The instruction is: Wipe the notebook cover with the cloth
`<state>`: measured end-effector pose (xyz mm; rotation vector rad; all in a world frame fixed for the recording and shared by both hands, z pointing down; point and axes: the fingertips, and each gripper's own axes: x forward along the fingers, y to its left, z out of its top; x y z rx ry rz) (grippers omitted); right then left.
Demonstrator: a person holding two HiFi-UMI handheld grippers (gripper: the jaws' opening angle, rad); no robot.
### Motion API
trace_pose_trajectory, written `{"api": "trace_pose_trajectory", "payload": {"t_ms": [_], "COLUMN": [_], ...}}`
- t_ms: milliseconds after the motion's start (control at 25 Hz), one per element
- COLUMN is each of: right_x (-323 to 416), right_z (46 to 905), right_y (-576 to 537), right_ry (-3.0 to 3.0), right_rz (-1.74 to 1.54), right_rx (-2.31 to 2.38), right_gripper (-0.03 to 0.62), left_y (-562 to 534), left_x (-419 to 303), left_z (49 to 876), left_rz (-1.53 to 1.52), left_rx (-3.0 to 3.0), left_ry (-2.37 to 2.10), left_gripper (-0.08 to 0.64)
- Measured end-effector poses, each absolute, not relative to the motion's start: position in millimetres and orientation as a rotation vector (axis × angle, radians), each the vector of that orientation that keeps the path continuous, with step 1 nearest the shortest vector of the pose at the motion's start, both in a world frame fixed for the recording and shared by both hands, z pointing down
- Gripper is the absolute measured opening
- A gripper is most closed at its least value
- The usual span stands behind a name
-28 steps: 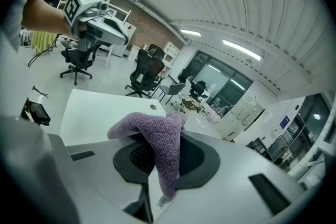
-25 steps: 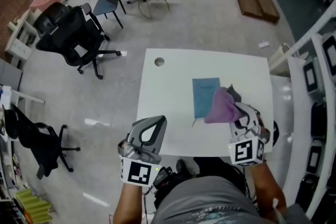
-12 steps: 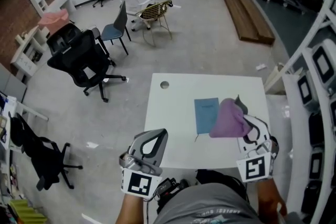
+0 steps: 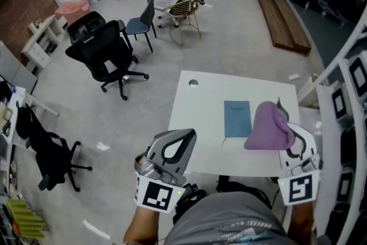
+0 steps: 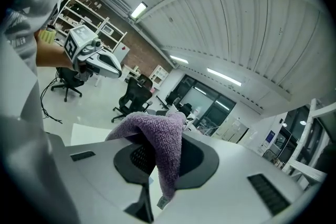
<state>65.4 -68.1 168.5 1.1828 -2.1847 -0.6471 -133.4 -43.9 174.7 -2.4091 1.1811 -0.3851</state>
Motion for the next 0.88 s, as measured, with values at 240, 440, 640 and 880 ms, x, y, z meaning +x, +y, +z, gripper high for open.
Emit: {"api": "trace_pose_trajectory", "payload": {"t_ms": [240,440,640,880], "right_x": [58.0,55.1,49.4,49.9], "right_z": [171.2,173.0,172.5,177.6], "right_y": [-56.3,-55.6,-53.5,-54.7], "right_ry": [-2.176,-2.173,-2.179,-2.172], "right_rz": [-0.633,-0.64,-0.637,-0.647], "right_rx": [1.153,1.14,1.141,1.132], "right_gripper": [0.075,0.075,0.075,0.075], "left_y": [-34.8,-33.7,-31.9,-33.0], "left_x": [-136.7,-139.7,-145.4,-144.3], "left_z": [177.6,181.7,183.9,190.7], "left_rz": [-0.379,-0.371,-0.37,-0.37], "left_rx": [-2.424,-2.431,-2.437,-2.442], "left_ry": [1.191,1.203,1.211,1.215], "left_gripper": [0.002,0.002,0.002,0.002]}}
